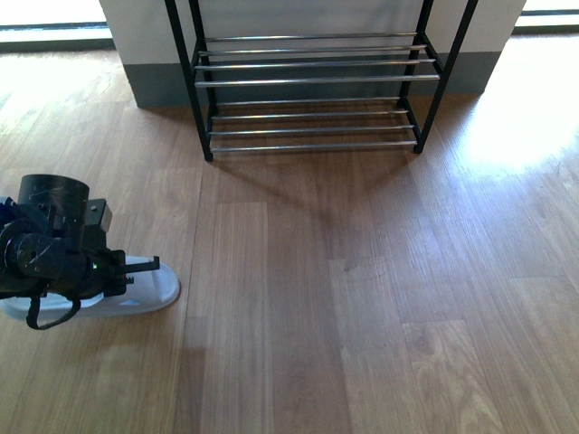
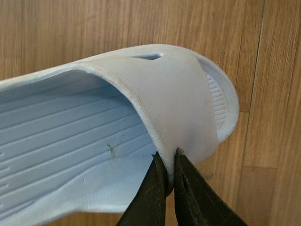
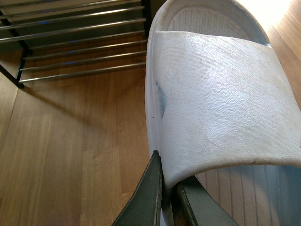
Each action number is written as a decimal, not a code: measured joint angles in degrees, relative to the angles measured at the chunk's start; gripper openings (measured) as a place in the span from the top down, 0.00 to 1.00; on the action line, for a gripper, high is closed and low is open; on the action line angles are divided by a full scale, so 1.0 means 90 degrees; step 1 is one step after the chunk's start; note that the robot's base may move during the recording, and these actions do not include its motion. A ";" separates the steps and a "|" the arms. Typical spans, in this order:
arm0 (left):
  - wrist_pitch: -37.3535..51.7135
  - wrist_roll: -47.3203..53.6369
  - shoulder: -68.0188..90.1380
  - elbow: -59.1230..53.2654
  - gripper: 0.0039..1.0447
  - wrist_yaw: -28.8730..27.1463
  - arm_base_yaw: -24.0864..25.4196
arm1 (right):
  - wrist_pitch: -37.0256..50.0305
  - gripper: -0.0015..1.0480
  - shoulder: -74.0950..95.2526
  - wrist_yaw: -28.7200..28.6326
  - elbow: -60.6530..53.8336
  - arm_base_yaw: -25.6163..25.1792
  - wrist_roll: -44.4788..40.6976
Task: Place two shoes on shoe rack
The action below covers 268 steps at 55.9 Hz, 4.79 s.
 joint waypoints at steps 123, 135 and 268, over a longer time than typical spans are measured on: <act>0.1501 0.3283 0.0712 -0.1290 0.93 -0.0699 0.0299 | 0.0000 0.98 0.0000 0.0000 0.0000 0.0000 0.0000; 0.1552 0.3266 0.0712 -0.1299 0.99 -0.0653 0.0294 | 0.0000 0.98 0.0000 0.0000 0.0000 0.0000 0.0000; 0.5042 0.1938 0.0678 -0.2654 0.09 0.0423 0.0265 | 0.0000 0.98 0.0000 0.0002 0.0000 0.0000 0.0000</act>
